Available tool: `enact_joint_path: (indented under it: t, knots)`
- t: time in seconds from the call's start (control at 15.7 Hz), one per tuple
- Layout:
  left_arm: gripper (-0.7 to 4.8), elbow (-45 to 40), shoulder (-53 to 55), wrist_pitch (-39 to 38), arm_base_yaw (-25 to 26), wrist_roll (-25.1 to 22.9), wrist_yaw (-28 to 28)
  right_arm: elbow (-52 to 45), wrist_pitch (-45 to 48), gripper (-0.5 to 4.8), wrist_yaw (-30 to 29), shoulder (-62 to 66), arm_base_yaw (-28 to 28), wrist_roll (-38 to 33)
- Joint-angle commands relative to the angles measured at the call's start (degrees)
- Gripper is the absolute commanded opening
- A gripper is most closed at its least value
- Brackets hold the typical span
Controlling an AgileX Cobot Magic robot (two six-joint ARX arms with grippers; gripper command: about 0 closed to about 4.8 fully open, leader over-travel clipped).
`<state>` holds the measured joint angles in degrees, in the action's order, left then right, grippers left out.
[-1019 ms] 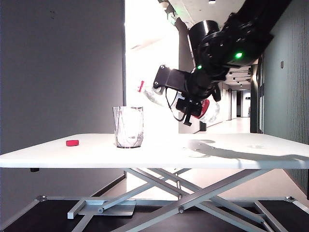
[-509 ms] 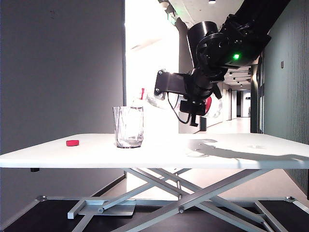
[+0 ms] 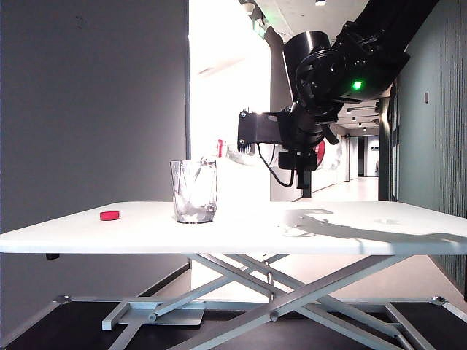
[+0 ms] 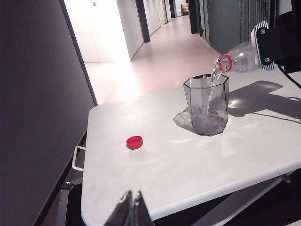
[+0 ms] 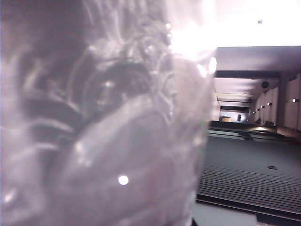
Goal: Pick up the mineral water bottle on the table and pour water into the mug until it's half full.
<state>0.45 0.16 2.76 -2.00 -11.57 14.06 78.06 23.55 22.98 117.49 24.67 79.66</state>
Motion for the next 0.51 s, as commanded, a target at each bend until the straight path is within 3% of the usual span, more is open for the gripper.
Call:
enact_joint_path:
  t: [0.06, 0.51]
  knots:
    - [-0.04, 0.1, 0.0, 0.7, 0.0, 0.2, 0.1, 1.0, 5.5, 1.79, 1.2, -1.0, 0.2, 1.8]
    - [-0.04, 0.1, 0.0, 0.7, 0.0, 0.2, 0.1, 1.0, 6.7, 1.79, 1.6, -1.0, 0.2, 3.5]
